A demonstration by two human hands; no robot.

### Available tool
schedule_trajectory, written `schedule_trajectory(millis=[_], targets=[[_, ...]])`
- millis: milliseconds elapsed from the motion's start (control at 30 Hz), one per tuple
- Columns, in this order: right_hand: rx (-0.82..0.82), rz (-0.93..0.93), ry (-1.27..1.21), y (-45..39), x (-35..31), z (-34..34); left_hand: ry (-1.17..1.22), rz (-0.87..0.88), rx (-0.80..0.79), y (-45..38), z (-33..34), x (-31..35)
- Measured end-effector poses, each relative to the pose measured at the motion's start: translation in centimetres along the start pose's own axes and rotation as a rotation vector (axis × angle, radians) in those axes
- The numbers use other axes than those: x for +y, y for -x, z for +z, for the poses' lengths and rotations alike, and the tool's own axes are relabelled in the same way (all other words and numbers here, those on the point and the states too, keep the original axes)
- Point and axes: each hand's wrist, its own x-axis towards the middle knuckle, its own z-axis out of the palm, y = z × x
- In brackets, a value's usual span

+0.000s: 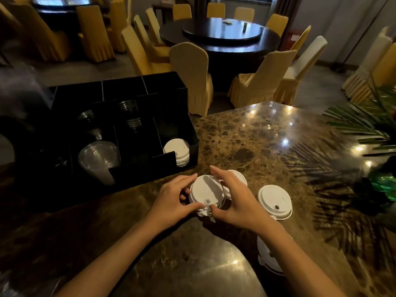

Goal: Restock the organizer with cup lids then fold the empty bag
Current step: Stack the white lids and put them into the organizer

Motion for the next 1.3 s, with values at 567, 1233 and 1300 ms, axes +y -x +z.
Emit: schedule_trajectory(millis=[567, 1233, 1300], targets=[[-0.091, 0.068, 0.014, -1.1, 1.6, 2.7, 0.026, -0.110, -0.027, 0.3, 1.0, -2.8], [0.076, 0.089, 0.030, 2.2, -1.4, 2.9, 0.229, -0.079, -0.119, 1.7, -0.4, -1.4], [0.139, 0.107, 0.020, 2.4, -1.3, 2.1, 0.225, -0.047, -0.166, 0.5, -0.5, -0.8]])
